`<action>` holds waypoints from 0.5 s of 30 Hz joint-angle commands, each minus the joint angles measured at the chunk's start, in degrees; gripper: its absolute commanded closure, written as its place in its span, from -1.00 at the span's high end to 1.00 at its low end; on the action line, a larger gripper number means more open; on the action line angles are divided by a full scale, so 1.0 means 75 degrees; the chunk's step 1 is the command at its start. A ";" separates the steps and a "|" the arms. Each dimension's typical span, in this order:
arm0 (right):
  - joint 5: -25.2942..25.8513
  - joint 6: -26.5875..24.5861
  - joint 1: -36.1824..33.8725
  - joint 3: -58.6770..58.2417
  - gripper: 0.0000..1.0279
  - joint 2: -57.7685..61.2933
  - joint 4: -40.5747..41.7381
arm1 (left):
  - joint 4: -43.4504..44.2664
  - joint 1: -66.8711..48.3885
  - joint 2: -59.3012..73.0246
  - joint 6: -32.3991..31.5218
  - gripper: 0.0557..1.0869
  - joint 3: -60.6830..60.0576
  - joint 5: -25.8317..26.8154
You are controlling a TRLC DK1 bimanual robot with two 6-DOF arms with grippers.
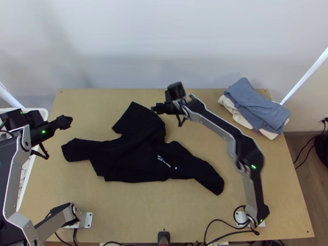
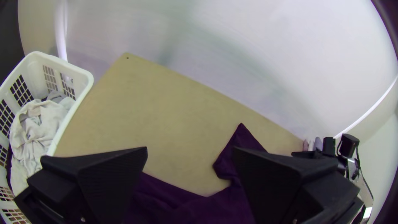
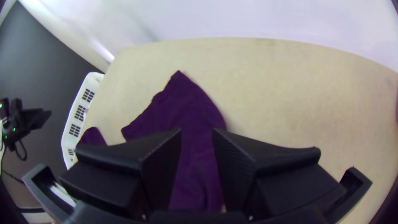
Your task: Fold the t-shirt
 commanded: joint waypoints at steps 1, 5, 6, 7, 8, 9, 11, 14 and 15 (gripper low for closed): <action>-0.0136 0.0480 -0.0108 0.1591 -0.30 0.1125 -0.1326 | 0.0060 0.0087 0.0078 -0.0052 0.92 -0.0035 0.0047; -0.0335 0.0680 -0.0178 0.2470 -0.30 0.1606 -0.2123 | 0.0037 0.0122 0.0054 -0.0040 0.92 -0.0035 0.0047; -0.0429 0.0762 -0.0190 0.2458 -0.30 0.1618 -0.2123 | 0.0037 0.0122 0.0054 -0.0040 0.92 -0.0047 0.0047; -0.0522 0.0844 -0.0202 0.2458 -0.30 0.1618 -0.2123 | 0.0025 0.0122 0.0054 -0.0040 0.92 -0.0047 0.0047; -0.0557 0.0902 -0.0225 0.2447 -0.30 0.1618 -0.2135 | 0.0025 0.0122 0.0054 -0.0040 0.92 -0.0047 0.0059; -0.0569 0.0949 -0.0225 0.2447 -0.30 0.1606 -0.2182 | 0.0025 0.0122 0.0054 -0.0040 0.92 -0.0047 0.0059; -0.0557 0.0984 -0.0225 0.2447 -0.30 0.1582 -0.2322 | 0.0037 0.0122 0.0054 -0.0040 0.92 -0.0047 0.0059; -0.0557 0.1066 -0.0225 0.2376 -0.30 0.1489 -0.2451 | 0.0037 0.0122 0.0066 -0.0040 0.92 -0.0035 0.0059; -0.0557 0.1066 -0.0225 0.2376 -0.30 0.1477 -0.2510 | 0.0037 0.0122 0.0066 -0.0040 0.92 -0.0035 0.0059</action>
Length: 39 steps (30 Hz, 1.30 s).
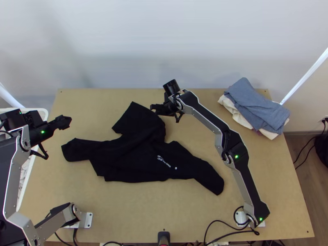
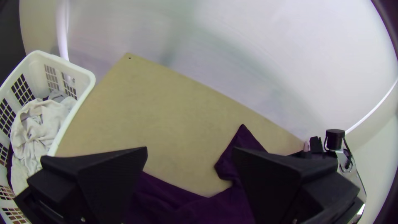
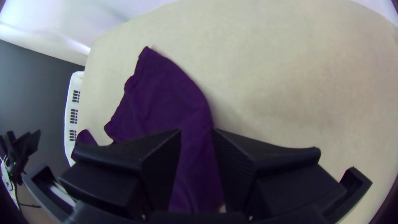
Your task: Fold the t-shirt
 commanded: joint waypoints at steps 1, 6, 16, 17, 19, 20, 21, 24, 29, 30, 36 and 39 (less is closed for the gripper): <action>-0.0088 0.0242 -0.0065 0.0112 -0.30 -0.0041 -0.0240 | 0.0037 0.0070 0.0066 -0.0040 0.92 -0.0023 0.0056; -0.0088 0.0253 -0.0041 0.0100 -0.30 -0.0041 -0.0603 | 0.0060 0.0070 0.0101 -0.0040 0.92 0.0047 0.0056; -0.0088 0.0253 0.0123 0.0030 -0.31 -0.0030 -0.0849 | 0.0060 0.0093 0.0148 -0.0040 0.92 0.0059 0.0056; -0.0088 0.0253 0.0158 0.0030 -0.31 -0.0030 -0.0849 | 0.0060 0.0081 0.0148 -0.0040 0.92 0.0059 0.0056; -0.0088 0.0253 0.0216 0.0053 -0.31 -0.0018 -0.0849 | 0.0060 0.0081 0.0148 -0.0040 0.92 0.0047 0.0056; -0.0088 0.0253 0.0252 0.0077 -0.31 -0.0018 -0.0837 | 0.0060 0.0093 0.0148 -0.0040 0.92 0.0047 0.0056; -0.0088 0.0253 0.0275 0.0088 -0.31 -0.0006 -0.0837 | 0.0060 0.0093 0.0148 -0.0040 0.92 0.0035 0.0056; -0.0088 0.0277 0.0345 0.0147 -0.31 0.0006 -0.0837 | 0.0060 0.0105 0.0148 -0.0040 0.92 0.0035 0.0056; -0.0088 0.0277 0.0427 0.0135 -0.31 -0.0030 -0.0837 | 0.0060 0.0128 0.0148 -0.0040 0.92 0.0035 0.0056; -0.0088 0.0277 0.0439 0.0124 -0.34 -0.0053 -0.0837 | 0.0060 0.0140 0.0148 -0.0040 0.92 0.0047 0.0056; -0.0077 0.0242 0.0451 0.0030 -0.94 -0.0217 -0.0767 | 0.0060 0.0152 0.0160 -0.0040 0.92 0.0059 0.0056; -0.0053 0.0206 0.0451 -0.0076 -0.94 -0.0545 -0.0767 | 0.0048 0.0163 0.0148 -0.0028 0.92 0.0105 0.0056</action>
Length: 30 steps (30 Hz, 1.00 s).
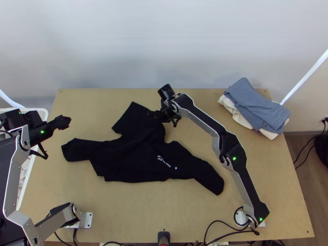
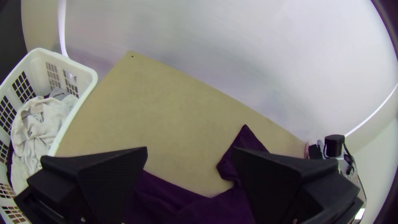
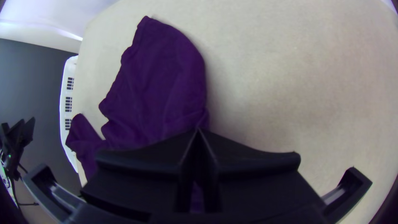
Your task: Fold the t-shirt
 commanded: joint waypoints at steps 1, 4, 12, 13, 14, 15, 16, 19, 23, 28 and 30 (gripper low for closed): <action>-0.0001 0.0084 0.0051 -0.0096 -0.94 -0.0677 -0.0015 | 0.0048 0.0076 0.0063 -0.0028 0.92 0.0117 0.0059; 0.0093 0.0061 0.0004 -0.0143 -0.94 -0.1205 -0.0015 | 0.0048 0.0076 0.0052 -0.0017 0.92 0.0129 0.0059; 0.0527 -0.0197 -0.0066 -0.0612 -0.94 -0.2271 0.0067 | -0.0139 -0.0100 0.0169 0.0347 0.92 0.0094 0.0059; 0.0550 -0.0232 -0.0078 -0.0752 -0.94 -0.2388 0.0102 | -0.0233 -0.0147 0.0204 0.0557 0.92 0.0059 0.0070; 0.0562 -0.0244 -0.0089 -0.0881 -0.94 -0.2494 0.0149 | -0.0291 -0.0170 0.0274 0.0733 0.92 0.0012 0.0070; 0.0597 -0.0244 -0.0089 -0.1010 -0.94 -0.2599 0.0184 | -0.0362 -0.0229 0.0356 0.0956 0.92 -0.0035 0.0070; 0.0597 -0.0244 -0.0101 -0.1151 -0.94 -0.2716 0.0231 | -0.0444 -0.0287 0.0450 0.1190 0.92 -0.0082 0.0070; 0.0609 -0.0232 -0.0101 -0.1690 -0.94 -0.3068 0.0489 | -0.0830 -0.0428 0.0931 0.2093 0.92 -0.0199 0.0070; 0.0703 -0.0197 -0.0066 -0.2135 -0.94 -0.3337 0.0723 | -0.1041 -0.0369 0.1669 0.3171 0.92 -0.0352 0.0059; 0.0726 -0.0174 -0.0042 -0.2393 -0.94 -0.3513 0.0922 | -0.0877 -0.0041 0.2606 0.3804 0.92 -0.0152 -0.0375; 0.0738 -0.0150 -0.0031 -0.2393 -0.94 -0.3560 0.0922 | -0.0842 0.0041 0.2888 0.3932 0.92 -0.0059 -0.0527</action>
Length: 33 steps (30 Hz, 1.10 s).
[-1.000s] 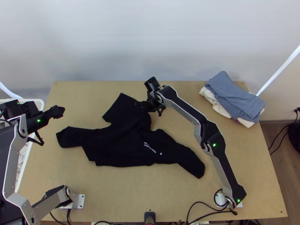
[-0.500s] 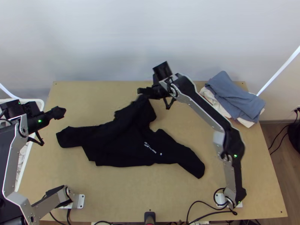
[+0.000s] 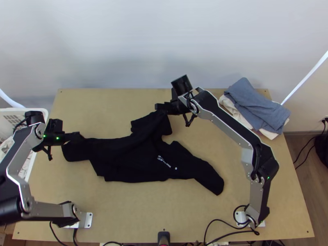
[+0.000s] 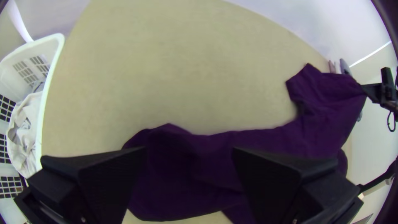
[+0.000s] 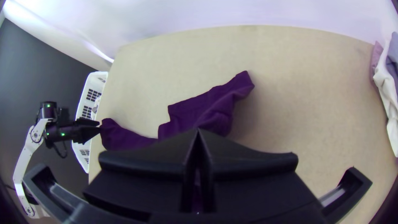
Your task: Fold the t-shirt
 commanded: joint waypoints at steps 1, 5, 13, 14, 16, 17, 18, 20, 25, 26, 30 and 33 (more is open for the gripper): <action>0.0070 0.0039 -0.0010 -0.0117 -0.94 -0.0430 0.0124 | 0.0070 0.0163 0.0467 0.0435 0.92 0.0108 -0.0143; 0.0070 0.0039 0.0001 -0.0082 -0.94 -0.0536 0.0182 | 0.0094 0.0081 0.0701 0.0471 0.89 0.0096 -0.0201; 0.0082 0.0051 -0.0081 -0.0058 -0.94 -0.0899 0.0206 | 0.0844 -0.0434 0.0267 0.0224 -0.89 -0.0385 0.0291; 0.0094 0.0051 -0.0081 -0.0070 -0.94 -0.0969 0.0206 | 0.1055 -0.0458 0.0185 0.0072 -0.91 -0.0408 0.0338; 0.0176 0.0039 -0.0081 -0.0082 -0.94 -0.1110 0.0206 | 0.1195 -0.0469 0.0115 -0.0256 -0.92 -0.0232 0.0396; 0.0270 0.0039 -0.0081 -0.0082 -0.94 -0.1192 0.0206 | 0.1219 -0.0469 0.0092 -0.0537 -0.92 -0.0056 0.0396; 0.0340 0.0016 -0.0081 -0.0094 -0.94 -0.1262 0.0241 | 0.1219 -0.0458 0.0033 -0.0830 -0.92 0.0143 0.0396; 0.0633 -0.0066 -0.0045 -0.0140 -0.94 -0.1426 0.0311 | 0.1254 -0.0434 -0.0225 -0.1299 -0.92 0.0530 0.0396; 0.1289 -0.0594 -0.0057 -0.0199 -0.94 -0.1755 0.0827 | 0.1219 -0.0493 -0.0963 -0.2471 -0.92 0.1760 0.0396; 0.1488 -0.0769 -0.0069 -0.0199 -0.94 -0.1837 0.0956 | 0.1207 -0.0493 -0.1092 -0.2717 -0.92 0.2053 0.0385; 0.2180 -0.1203 -0.0127 -0.0129 -0.94 -0.2094 0.1846 | 0.0926 -0.0551 -0.1385 -0.3350 -0.92 0.3389 0.0326; 0.2496 -0.1297 -0.0315 0.0281 -0.94 -0.2165 0.2175 | 0.0844 -0.0563 -0.1514 -0.3584 -0.92 0.4268 0.0115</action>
